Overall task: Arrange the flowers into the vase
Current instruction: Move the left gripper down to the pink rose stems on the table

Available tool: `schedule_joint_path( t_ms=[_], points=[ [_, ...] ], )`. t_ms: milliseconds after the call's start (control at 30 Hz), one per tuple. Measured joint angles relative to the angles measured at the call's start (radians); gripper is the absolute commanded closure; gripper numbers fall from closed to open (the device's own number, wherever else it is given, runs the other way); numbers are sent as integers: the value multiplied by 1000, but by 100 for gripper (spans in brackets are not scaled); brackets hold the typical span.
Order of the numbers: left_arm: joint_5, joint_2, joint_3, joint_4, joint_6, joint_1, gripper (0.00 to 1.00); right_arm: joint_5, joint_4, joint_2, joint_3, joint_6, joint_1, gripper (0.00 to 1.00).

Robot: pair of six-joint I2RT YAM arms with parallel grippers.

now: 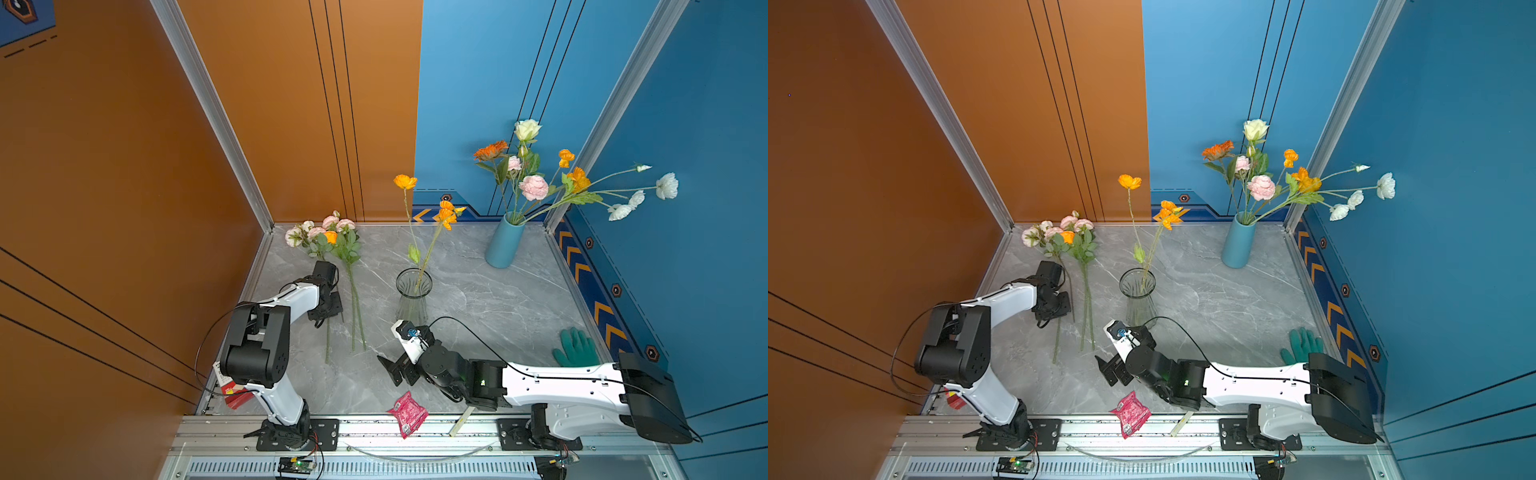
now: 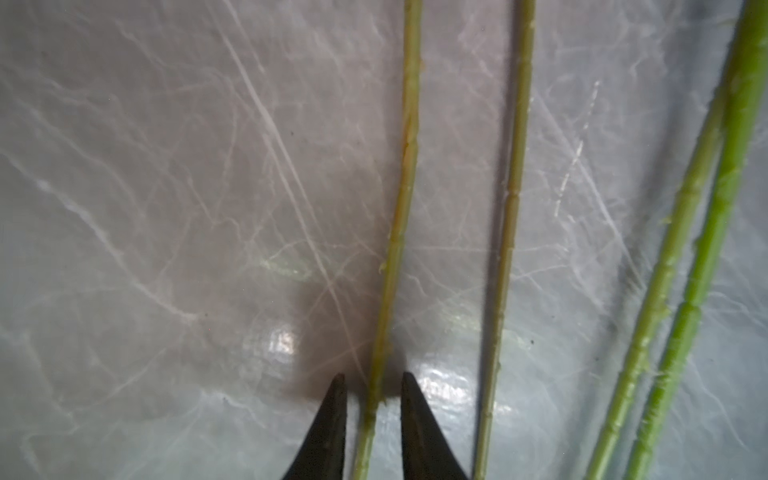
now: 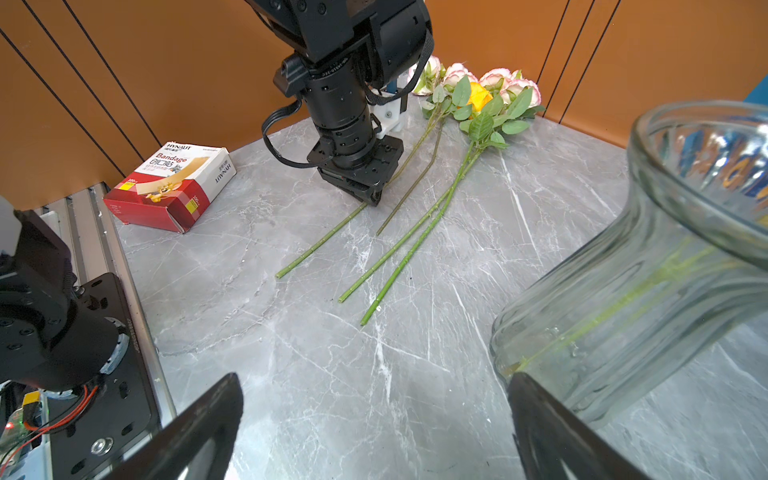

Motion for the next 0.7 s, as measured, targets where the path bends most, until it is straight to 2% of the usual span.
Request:
schedule_joint_path(
  t_ms=[167, 433, 700],
  points=[
    [-5, 3, 1, 0, -1, 1, 81, 0, 0, 0, 0, 0, 0, 0],
    [-4, 3, 1, 0, -6, 8, 95, 0, -2, -2, 0, -1, 0, 0],
    [-5, -48, -17, -21, -6, 10, 100, 0, -3, -35, 0, 0, 0, 0]
  ],
)
